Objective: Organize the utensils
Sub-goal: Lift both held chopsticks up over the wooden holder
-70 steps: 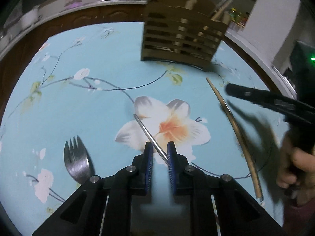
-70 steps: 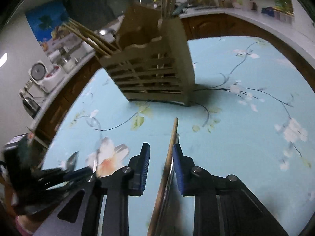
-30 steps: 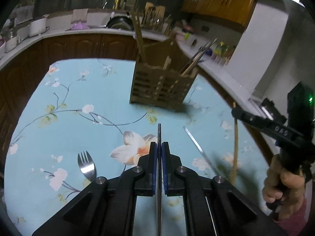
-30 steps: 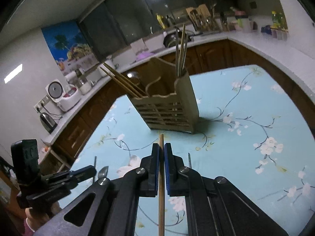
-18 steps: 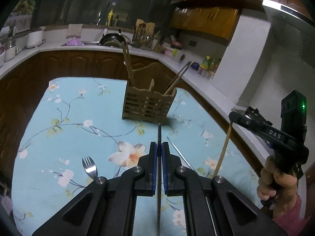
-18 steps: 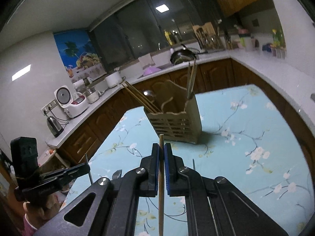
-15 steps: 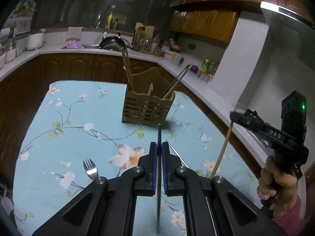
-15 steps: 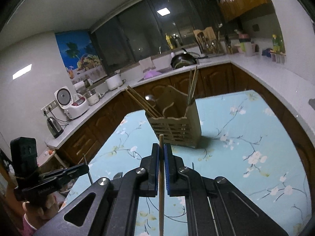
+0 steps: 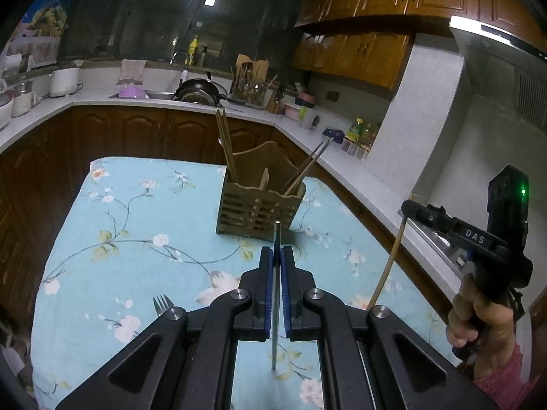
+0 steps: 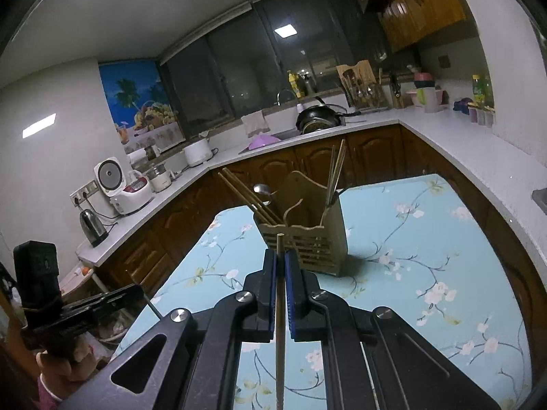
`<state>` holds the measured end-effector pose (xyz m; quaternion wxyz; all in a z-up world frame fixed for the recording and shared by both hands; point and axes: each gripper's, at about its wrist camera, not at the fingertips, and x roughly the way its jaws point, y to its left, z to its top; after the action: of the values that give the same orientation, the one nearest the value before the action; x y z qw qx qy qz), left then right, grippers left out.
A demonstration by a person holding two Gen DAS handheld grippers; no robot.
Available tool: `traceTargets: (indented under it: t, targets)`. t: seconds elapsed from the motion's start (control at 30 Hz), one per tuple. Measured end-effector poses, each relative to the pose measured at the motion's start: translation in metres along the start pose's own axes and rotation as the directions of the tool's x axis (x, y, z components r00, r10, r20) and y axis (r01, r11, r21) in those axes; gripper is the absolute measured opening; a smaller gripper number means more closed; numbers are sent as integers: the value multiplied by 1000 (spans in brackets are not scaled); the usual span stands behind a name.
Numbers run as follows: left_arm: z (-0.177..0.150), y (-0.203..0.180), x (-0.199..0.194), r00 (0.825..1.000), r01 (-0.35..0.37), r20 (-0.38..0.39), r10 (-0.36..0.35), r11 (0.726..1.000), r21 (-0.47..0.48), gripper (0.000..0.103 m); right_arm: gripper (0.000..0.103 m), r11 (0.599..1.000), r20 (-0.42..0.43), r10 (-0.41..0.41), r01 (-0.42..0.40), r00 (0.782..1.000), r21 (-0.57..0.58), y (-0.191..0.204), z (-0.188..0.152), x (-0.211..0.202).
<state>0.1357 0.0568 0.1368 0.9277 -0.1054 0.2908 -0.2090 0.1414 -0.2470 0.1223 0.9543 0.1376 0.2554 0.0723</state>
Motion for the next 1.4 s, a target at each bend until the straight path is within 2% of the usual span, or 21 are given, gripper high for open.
traceTargets:
  t: [0.37, 0.6, 0.9, 1.13, 1.4]
  targets:
    - [18, 7, 5, 999, -5, 43, 4, 1000, 6, 3, 5, 1000, 26, -16, 17, 1000, -11, 2, 18, 10]
    - [41, 8, 14, 995, -4, 99, 2, 1000, 23, 3, 5, 999, 62, -33, 34, 998, -12, 1, 40, 19]
    - [82, 16, 44, 984, -14, 176, 7, 999, 34, 3, 5, 999, 138, -51, 52, 989, -7, 1, 86, 41]
    - [113, 23, 80, 973, -24, 230, 17, 999, 30, 3, 5, 997, 213, -74, 73, 974, 11, -4, 124, 61]
    - [131, 36, 123, 961, -42, 274, 36, 999, 16, 3, 5, 994, 283, -107, 101, 953, 35, -15, 158, 87]
